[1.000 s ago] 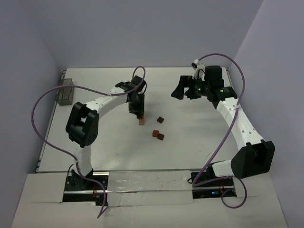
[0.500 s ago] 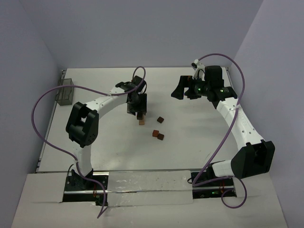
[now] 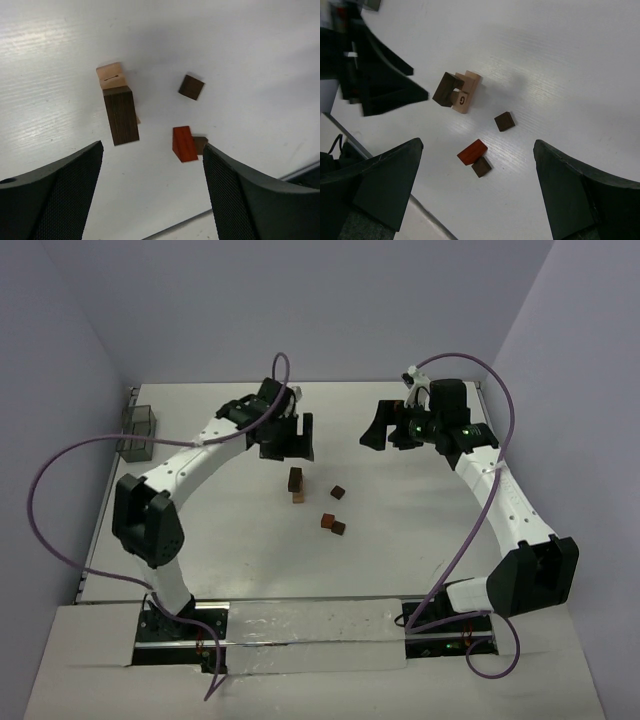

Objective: Build the wood block tower

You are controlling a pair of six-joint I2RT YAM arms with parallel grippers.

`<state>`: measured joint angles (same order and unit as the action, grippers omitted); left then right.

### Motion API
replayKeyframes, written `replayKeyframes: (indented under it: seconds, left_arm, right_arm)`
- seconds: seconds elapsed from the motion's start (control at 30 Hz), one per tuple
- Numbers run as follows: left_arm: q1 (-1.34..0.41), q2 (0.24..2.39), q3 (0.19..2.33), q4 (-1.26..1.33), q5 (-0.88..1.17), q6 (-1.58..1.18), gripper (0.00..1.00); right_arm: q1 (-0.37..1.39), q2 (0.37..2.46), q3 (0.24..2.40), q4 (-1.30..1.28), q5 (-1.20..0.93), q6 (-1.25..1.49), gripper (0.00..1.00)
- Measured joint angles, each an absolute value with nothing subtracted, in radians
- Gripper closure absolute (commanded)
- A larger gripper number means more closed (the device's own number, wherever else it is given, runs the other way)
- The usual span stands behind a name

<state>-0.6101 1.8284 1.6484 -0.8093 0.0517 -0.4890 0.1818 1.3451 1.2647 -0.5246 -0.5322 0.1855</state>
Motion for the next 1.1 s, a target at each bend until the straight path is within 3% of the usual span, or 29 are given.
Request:
replayKeyframes:
  seconds: [0.03,0.13,0.23,0.37,0.63,0.8,1.1]
  left_arm:
    - [-0.601,1.792,1.646,-0.805,0.065,-0.483,0.39]
    - [-0.527,1.65,1.601,-0.756,0.124,-0.464,0.64]
    - [-0.387,1.534,1.541,-0.728,0.129,-0.454,0.71]
    - [-0.275,1.481,1.428,-0.691,0.058,-0.427,0.64]
    - [-0.165,1.441,1.175,-0.684,0.015,-0.414,0.53]
    - [-0.045,1.406,1.147,-0.675,0.036,-0.418,0.28]
    - [0.181,1.348,1.12,-0.641,0.168,-0.434,0.24]
  right_arm:
    - [0.186,1.343,1.26,-0.524,-0.526,0.184,0.01]
    - [0.218,1.335,1.24,-0.521,-0.482,0.17,0.04]
    - [0.29,1.335,1.234,-0.526,-0.4,0.142,0.03]
    - [0.428,1.351,1.251,-0.544,-0.268,0.127,0.0]
    - [0.662,1.56,1.455,-0.619,0.019,0.361,0.0]
    - [0.795,1.777,1.668,-0.704,0.152,0.455,0.0]
    - [0.83,2.031,1.785,-0.8,0.22,0.554,0.0]
